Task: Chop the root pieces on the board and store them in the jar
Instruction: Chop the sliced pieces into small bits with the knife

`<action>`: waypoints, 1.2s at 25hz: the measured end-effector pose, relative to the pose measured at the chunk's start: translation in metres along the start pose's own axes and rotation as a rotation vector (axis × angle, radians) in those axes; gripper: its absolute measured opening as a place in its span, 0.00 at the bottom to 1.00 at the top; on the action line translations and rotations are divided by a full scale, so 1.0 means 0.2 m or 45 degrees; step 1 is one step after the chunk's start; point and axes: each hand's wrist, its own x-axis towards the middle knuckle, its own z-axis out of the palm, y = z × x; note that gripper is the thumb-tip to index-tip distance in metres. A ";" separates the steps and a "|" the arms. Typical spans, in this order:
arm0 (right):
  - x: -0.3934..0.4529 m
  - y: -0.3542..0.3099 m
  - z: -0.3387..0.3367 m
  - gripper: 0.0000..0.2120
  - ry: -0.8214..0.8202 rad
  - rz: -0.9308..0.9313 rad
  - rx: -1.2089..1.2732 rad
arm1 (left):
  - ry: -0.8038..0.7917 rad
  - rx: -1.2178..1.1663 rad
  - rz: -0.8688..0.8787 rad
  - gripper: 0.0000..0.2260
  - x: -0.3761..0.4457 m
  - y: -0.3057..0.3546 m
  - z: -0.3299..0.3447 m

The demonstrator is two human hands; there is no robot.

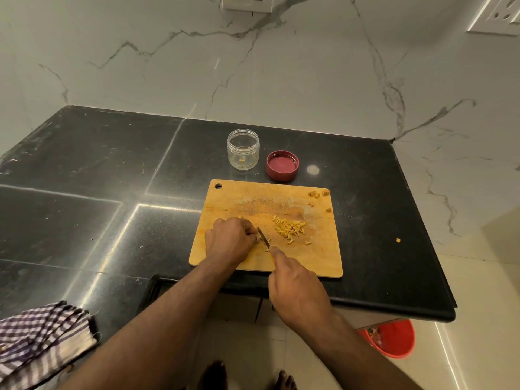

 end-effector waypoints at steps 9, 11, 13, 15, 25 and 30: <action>-0.16 0.05 -0.02 0.23 0.009 -0.001 0.066 | 0.018 -0.022 0.001 0.07 0.00 -0.01 0.01; -0.14 0.04 -0.02 0.24 0.034 0.010 0.097 | 0.016 -0.002 0.016 0.08 0.00 -0.01 0.01; -0.10 0.03 -0.02 0.24 0.053 0.003 0.079 | 0.013 0.019 0.025 0.09 -0.01 -0.02 0.00; -0.05 0.03 -0.01 0.24 0.063 -0.008 0.063 | 0.015 0.032 0.016 0.09 -0.01 -0.01 0.00; -0.07 0.03 0.04 0.24 -0.013 0.001 0.035 | 0.020 0.014 -0.015 0.07 0.01 -0.01 0.01; -0.20 0.08 0.01 0.23 -0.005 -0.029 0.041 | 0.018 -0.001 -0.001 0.06 0.01 -0.02 0.02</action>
